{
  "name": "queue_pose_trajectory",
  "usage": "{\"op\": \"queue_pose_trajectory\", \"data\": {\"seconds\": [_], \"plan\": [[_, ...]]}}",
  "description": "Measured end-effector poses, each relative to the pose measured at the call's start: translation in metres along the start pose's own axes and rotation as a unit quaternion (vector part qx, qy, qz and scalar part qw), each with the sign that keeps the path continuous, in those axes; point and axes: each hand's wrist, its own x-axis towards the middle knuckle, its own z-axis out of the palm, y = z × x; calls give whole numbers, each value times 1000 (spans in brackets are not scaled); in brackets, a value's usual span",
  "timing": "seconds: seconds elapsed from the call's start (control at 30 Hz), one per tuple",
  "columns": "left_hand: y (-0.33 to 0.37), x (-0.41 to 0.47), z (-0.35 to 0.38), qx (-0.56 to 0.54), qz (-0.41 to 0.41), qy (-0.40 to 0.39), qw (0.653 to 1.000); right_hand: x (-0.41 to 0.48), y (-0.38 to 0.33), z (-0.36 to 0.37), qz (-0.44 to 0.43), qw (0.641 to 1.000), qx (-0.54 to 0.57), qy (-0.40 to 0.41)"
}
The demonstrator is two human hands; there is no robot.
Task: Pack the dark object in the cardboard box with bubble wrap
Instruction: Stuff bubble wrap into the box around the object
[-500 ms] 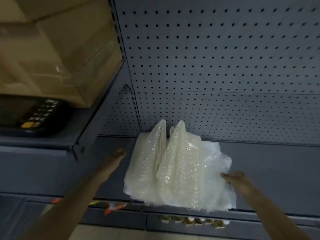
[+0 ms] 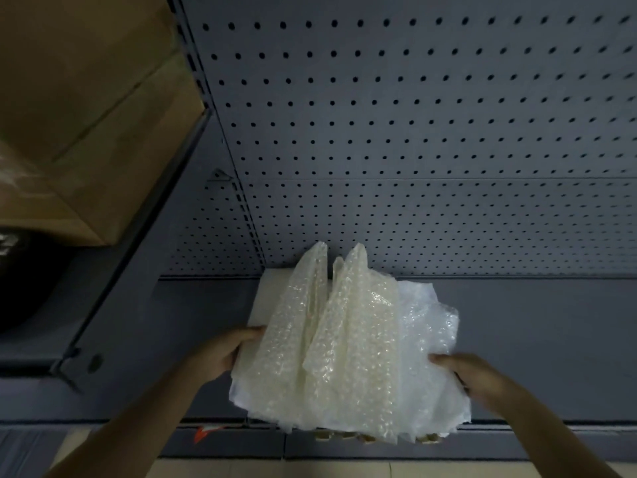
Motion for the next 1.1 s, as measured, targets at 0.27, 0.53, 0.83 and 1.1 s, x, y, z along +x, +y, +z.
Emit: {"op": "queue_pose_trajectory", "data": {"seconds": [0.27,0.53,0.83,1.1], "plan": [[18,0,52,23,55,-100,993,-23,1,-39,-42,999,7,-4],[56,-15,170,54,86,-143,984,-83,0,-124,-89,992,60,67],[65,-7,348,129,89,-201,967,-134,58,-263,-80,980,73,169],[50,-10,519,171,103,-220,955,-173,95,-393,-68,963,97,242]]}}
